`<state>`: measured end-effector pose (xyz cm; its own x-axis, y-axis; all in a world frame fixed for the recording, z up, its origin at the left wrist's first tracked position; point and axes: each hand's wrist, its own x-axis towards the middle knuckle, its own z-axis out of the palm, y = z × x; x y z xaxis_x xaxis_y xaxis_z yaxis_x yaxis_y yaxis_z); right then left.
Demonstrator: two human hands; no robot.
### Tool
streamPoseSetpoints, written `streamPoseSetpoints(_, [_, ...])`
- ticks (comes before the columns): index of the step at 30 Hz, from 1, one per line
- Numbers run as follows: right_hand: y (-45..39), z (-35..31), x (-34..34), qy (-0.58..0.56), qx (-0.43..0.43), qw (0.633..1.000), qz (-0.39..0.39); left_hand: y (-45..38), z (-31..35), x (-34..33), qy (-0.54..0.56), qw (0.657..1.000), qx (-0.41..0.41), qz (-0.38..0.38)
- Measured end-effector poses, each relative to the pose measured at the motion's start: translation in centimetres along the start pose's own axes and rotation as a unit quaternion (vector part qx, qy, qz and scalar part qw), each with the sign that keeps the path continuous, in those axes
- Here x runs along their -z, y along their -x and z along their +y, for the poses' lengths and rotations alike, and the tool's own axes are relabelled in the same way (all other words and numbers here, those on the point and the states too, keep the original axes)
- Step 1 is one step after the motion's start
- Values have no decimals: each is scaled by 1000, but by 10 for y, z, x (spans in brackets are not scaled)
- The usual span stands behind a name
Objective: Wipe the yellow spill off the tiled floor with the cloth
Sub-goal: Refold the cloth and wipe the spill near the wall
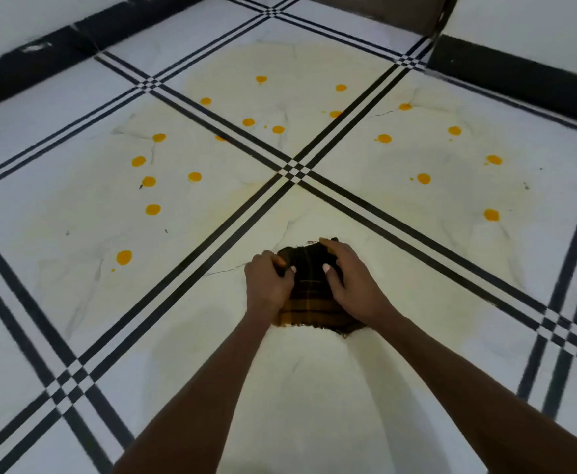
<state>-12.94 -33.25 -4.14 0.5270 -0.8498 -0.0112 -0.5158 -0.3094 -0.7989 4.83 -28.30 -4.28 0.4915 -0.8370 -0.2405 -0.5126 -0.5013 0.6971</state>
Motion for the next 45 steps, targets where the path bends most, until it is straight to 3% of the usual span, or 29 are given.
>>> streamPoseSetpoints(2, [-2,0,13,-34,-35,999,18,-2,18,7,64,997,-3,-52])
streamPoseSetpoints(5, [-6,3,36,-43,-73,996,-34,-2,46,23,101,983,-55,-142])
streamPoseSetpoints(9, [-15,-2,71,28,-30,995,-96,3,91,45,100,951,-138,-257])
streamPoseSetpoints(13, [-22,-14,103,3,-25,992,-121,9,124,59,88,935,-204,-276])
streamPoseSetpoints(19, [9,-7,142,31,-98,987,-123,11,153,63,109,933,-234,-250])
streamPoseSetpoints(23, [19,-3,176,54,-128,990,12,-8,157,44,55,947,-275,-155])
streamPoseSetpoints(28, [9,-9,233,109,-125,972,165,-25,199,20,96,941,-317,-64])
streamPoseSetpoints(32, [6,-13,261,136,-107,952,254,-30,237,5,107,927,-355,-58])
streamPoseSetpoints(35, [18,5,255,214,-164,945,186,-28,223,-16,60,929,-351,-101])
streamPoseSetpoints(39, [42,45,228,280,-244,925,-79,-26,172,-49,-95,909,-309,-263])
streamPoseSetpoints(41, [45,61,216,265,-256,926,-83,-21,154,-63,-130,905,-294,-278])
streamPoseSetpoints(45, [28,73,203,225,-243,943,-14,-30,157,-75,-129,923,-256,-255])
